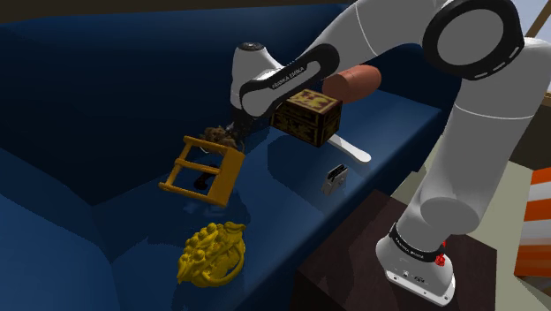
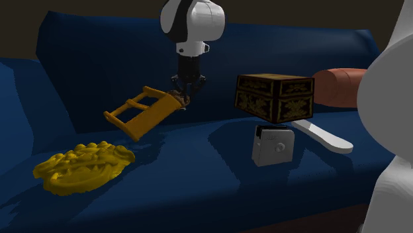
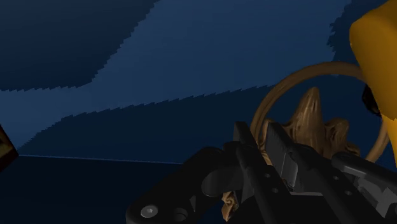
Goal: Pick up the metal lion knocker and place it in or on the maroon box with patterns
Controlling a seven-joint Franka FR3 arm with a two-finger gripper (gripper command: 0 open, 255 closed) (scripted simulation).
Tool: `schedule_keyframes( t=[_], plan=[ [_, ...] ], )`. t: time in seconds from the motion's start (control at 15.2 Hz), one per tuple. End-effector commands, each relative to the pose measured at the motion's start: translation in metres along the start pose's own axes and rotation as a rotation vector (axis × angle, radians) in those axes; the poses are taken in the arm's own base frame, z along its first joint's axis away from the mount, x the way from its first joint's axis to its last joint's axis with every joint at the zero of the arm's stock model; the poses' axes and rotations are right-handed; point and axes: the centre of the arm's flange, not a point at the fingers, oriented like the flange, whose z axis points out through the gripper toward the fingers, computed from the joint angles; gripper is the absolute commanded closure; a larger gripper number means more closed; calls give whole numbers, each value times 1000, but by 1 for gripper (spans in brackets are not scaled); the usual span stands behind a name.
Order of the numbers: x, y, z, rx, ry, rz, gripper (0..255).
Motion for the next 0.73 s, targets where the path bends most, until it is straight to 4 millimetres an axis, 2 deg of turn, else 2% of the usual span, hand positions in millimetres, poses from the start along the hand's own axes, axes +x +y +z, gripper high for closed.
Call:
schedule_keyframes(
  t=[0.0,0.66],
  plan=[
    [2,1,-12,0,1,0,255],
    [15,1,-63,0,1,0,255]
  ],
)
